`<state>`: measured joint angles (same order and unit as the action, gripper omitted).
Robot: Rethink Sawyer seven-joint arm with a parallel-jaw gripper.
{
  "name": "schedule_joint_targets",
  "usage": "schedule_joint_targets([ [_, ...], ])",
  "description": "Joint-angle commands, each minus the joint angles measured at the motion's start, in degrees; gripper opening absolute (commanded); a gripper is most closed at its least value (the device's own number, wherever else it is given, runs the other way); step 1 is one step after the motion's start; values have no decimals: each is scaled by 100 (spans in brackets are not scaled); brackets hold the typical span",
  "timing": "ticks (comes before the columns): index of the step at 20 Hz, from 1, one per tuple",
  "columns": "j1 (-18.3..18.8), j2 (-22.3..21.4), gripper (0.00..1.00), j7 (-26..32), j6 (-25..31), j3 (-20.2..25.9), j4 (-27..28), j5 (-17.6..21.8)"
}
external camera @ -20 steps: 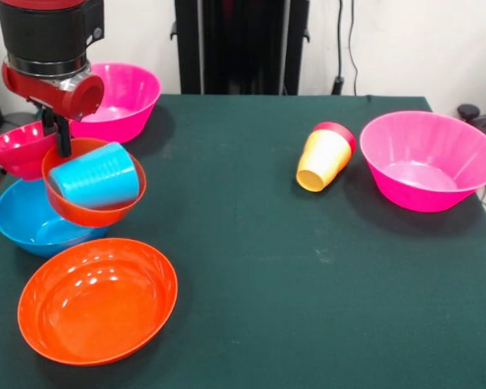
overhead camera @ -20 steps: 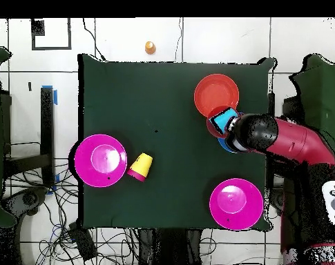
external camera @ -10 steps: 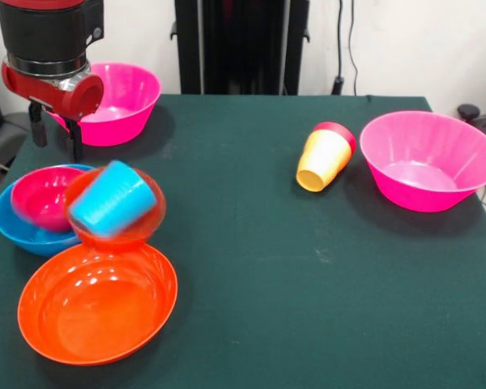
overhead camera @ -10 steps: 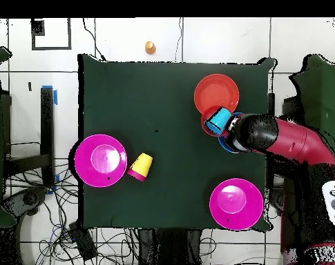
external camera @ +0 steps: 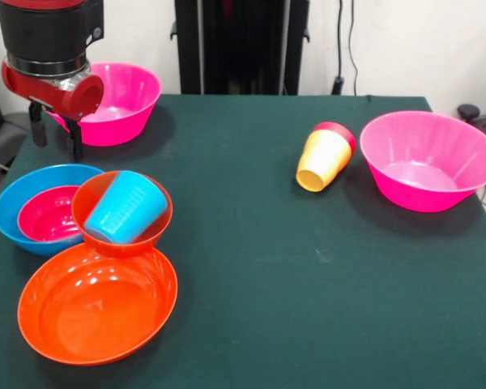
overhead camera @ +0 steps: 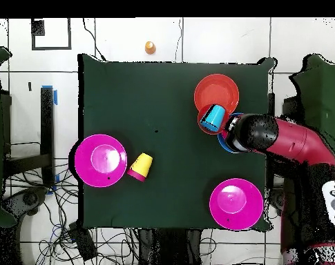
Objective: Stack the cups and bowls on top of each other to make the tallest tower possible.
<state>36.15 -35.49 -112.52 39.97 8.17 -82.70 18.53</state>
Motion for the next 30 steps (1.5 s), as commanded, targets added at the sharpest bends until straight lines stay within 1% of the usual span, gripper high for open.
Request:
schedule_joint_targets([
  [1, -153, 53, 100, -95, -128, 246, -26, 7],
  [11, -165, 47, 100, -34, -14, 271, 21, -5],
  [12, -182, 25, 100, -1, -9, 248, 36, 42],
  [14, -271, -74, 100, 253, 207, 171, 99, 249],
  [16, -344, -270, 100, 579, 463, 132, 65, 413],
  [17, -343, -425, 100, 967, 878, 139, -47, 478],
  [18, -279, -684, 100, 1396, 1375, 165, -283, 458],
  [19, -188, -902, 100, 1441, 1401, 253, -501, 297],
  [20, -149, -1014, 100, 1401, 1521, 346, -580, 129],
  [21, -181, -1078, 100, 1384, 1688, 392, -607, 56],
  [23, -222, -1210, 100, 1181, 1821, 502, -734, -139],
  [24, -243, -1217, 100, 1047, 1876, 580, -778, -253],
  [28, -241, -1217, 100, 573, 1515, 934, -1127, -792],
  [30, -293, -1160, 100, 418, 1650, 1003, -1161, -1042],
])
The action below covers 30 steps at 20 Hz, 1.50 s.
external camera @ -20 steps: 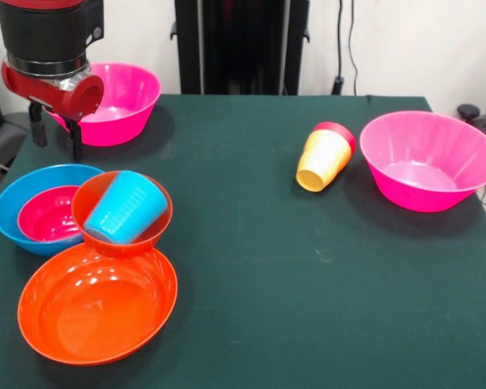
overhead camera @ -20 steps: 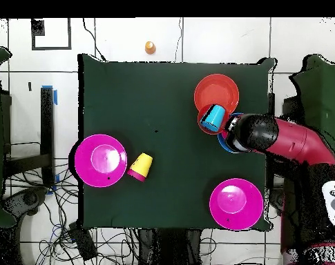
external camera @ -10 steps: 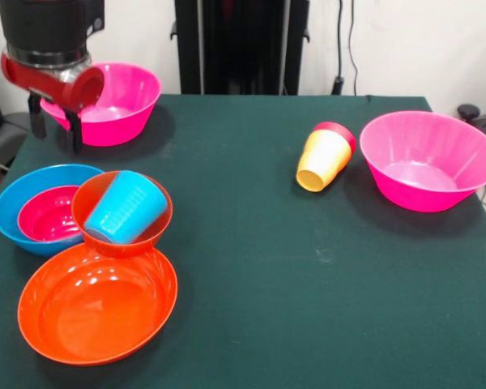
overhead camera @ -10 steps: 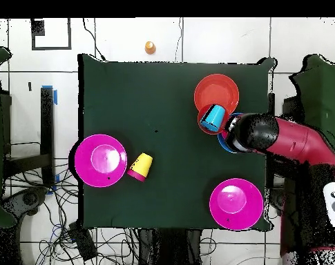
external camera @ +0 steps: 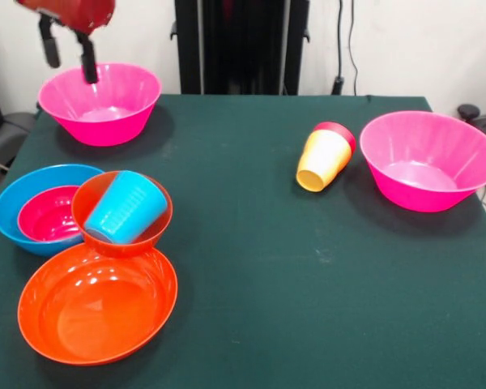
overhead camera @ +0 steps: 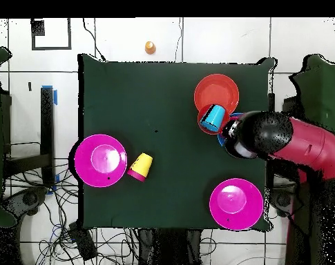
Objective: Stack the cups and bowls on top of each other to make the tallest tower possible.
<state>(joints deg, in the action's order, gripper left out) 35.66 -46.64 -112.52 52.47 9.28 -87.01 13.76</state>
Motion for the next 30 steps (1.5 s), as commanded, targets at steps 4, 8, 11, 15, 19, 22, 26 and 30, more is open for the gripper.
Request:
schedule_joint_targets([
  [4, -468, 38, 100, 64, 296, 819, -680, -769],
  [8, -721, -17, 100, -163, 297, 641, -674, -802],
  [11, -908, -98, 100, -316, 343, 480, -699, -810],
  [15, -1097, -230, 100, -471, 384, 333, -821, -912],
  [19, -1204, -198, 100, -533, 139, 235, -911, -914],
  [22, -1184, -45, 100, -422, -335, 168, -1021, -713],
  [26, -1136, 43, 100, -306, -681, 119, -1181, -563],
  [30, -1079, 160, 100, -178, -916, 63, -1222, -386],
])
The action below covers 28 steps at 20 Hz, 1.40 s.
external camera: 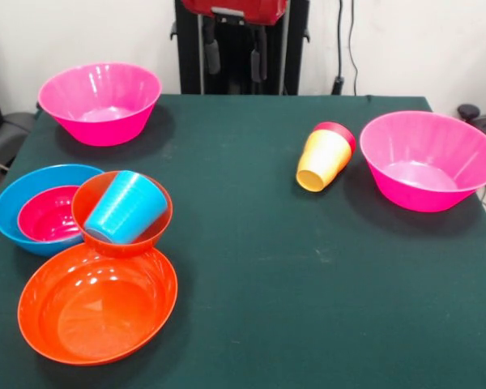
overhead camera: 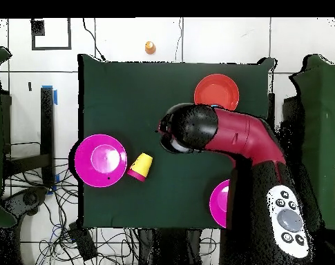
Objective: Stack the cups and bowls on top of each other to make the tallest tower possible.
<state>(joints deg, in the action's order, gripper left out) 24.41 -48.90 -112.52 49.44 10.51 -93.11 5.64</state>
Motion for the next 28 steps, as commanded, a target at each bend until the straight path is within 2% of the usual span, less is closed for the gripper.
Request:
schedule_joint_targets([
  [1, 72, 453, 100, -78, -737, -56, -557, 529],
  [4, 98, 538, 100, 301, -819, -113, -233, 966],
  [6, 225, 546, 100, 513, -793, 15, -187, 968],
  [9, 321, 629, 100, 406, -935, 101, -236, 939],
  [15, 381, 774, 100, -259, -1312, 74, -527, 655],
  [20, 446, 501, 100, -394, -1245, 329, -890, 190],
  [24, 274, 455, 100, -631, -1253, 350, -978, -104],
  [28, 157, 498, 100, -669, -1359, 252, -1018, -173],
])
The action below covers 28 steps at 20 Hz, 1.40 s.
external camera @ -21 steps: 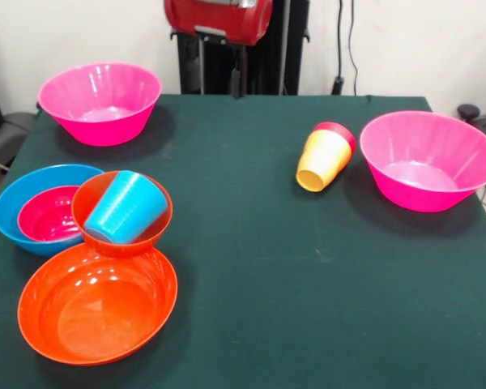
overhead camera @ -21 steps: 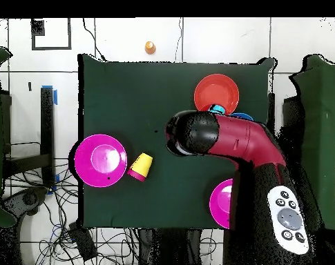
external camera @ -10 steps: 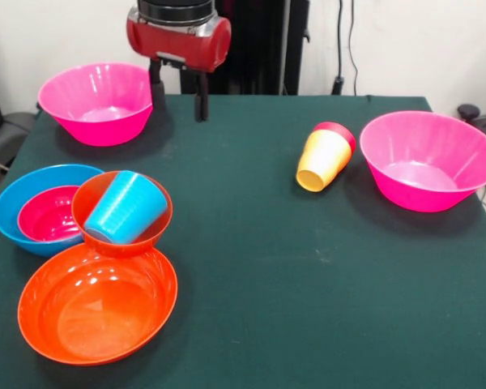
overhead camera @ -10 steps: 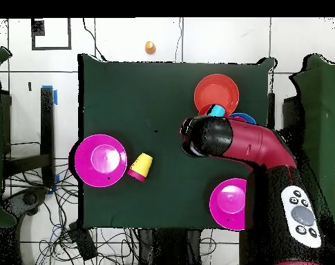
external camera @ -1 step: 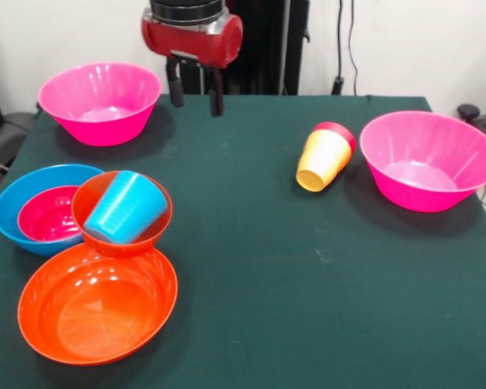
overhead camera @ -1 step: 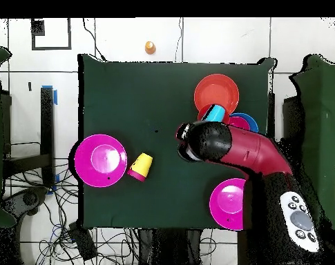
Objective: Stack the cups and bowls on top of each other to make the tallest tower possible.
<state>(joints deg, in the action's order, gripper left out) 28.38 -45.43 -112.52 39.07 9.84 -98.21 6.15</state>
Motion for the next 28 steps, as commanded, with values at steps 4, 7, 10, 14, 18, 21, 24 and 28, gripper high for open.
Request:
schedule_joint_targets([
  [4, -275, 219, 100, -610, -462, 253, -532, -205],
  [7, -290, 249, 100, -555, -414, 197, -466, -173],
  [10, -246, 248, 100, -485, -362, 208, -435, -189],
  [14, -147, 234, 100, -302, -220, 236, -310, -152],
  [18, 24, 391, 100, 44, -235, 346, -66, -9],
  [21, -20, 663, 100, 88, -136, 252, 330, 164],
  [24, -48, 674, 100, -9, -17, 251, 374, 86],
  [28, -226, 714, 100, -126, 70, 40, 598, 249],
])
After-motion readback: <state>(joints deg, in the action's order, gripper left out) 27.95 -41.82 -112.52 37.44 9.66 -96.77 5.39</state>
